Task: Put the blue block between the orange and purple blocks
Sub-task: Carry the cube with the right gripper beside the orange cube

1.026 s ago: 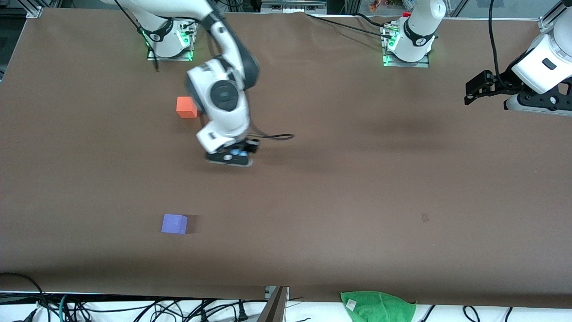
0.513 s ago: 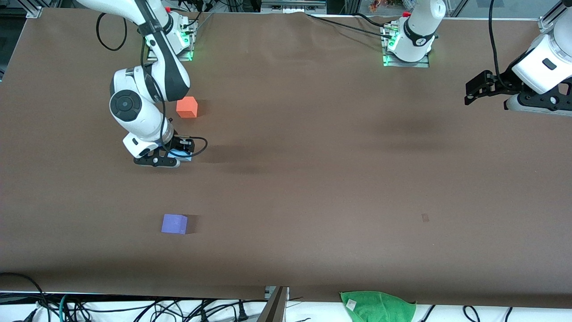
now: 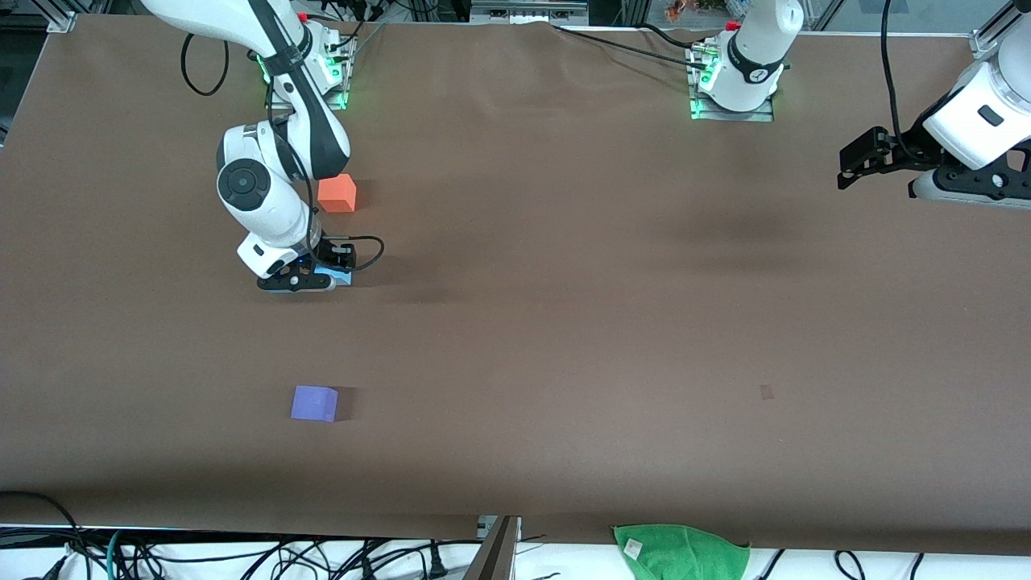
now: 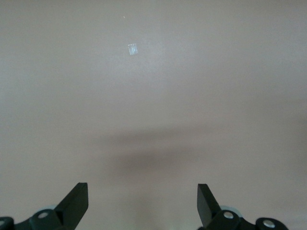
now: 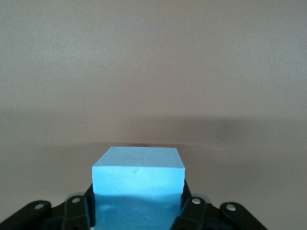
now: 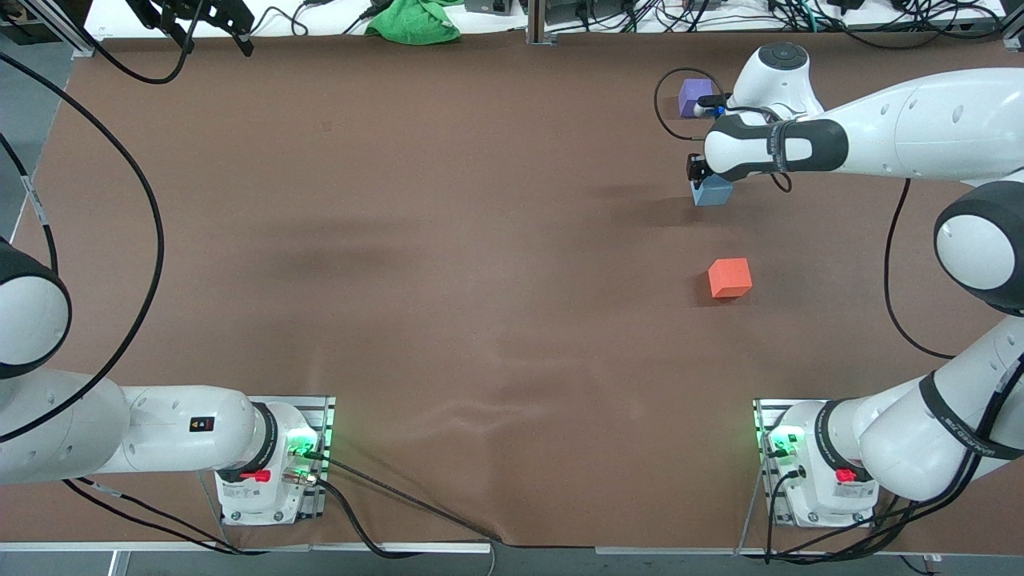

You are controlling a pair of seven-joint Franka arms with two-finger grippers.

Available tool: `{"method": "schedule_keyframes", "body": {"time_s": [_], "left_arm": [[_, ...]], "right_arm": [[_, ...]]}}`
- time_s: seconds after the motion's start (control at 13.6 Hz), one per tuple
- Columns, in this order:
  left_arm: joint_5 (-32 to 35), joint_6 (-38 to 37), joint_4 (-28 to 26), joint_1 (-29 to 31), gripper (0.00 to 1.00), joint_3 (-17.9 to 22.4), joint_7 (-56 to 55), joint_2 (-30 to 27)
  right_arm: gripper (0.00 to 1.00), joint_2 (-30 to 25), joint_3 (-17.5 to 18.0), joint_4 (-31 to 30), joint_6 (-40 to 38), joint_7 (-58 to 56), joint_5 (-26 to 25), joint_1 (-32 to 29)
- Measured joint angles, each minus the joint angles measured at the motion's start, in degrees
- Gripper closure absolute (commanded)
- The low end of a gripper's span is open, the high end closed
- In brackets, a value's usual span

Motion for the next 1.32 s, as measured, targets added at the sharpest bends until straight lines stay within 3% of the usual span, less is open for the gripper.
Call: {"method": "schedule_keyframes", "body": {"time_s": [0.51,0.66,0.81,0.88,0.95,1.03,1.32], "left_arm": [[0.0,0.0,0.0,0.0,0.00,0.0,0.0,0.0],[0.0,0.0,0.0,0.0,0.00,0.0,0.0,0.0],[0.0,0.0,0.0,0.0,0.00,0.0,0.0,0.0],[0.0,0.0,0.0,0.0,0.00,0.0,0.0,0.0],[0.0,0.0,0.0,0.1,0.00,0.0,0.0,0.0],[0.0,0.0,0.0,0.1,0.00,0.0,0.0,0.0],[0.0,0.0,0.0,0.2,0.00,0.0,0.0,0.0]], "right_arm": [[0.71,5.3,-0.2,-0.1,6.2,-2.4,0.0,-0.8],[0.67,5.5,-0.2,-0.1,6.7,-2.8,0.0,-0.9],[0.53,5.6,-0.2,-0.1,7.1,-3.2,0.1,-1.2],[0.36,5.6,-0.2,-0.1,7.2,-3.3,0.1,-1.2],[0.12,5.6,-0.2,-0.1,7.2,-3.3,0.1,-1.2],[0.01,5.6,-0.2,-0.1,7.2,-3.3,0.1,-1.3],[0.01,5.5,-0.3,0.5,7.4,-3.4,0.1,-2.2]]}}
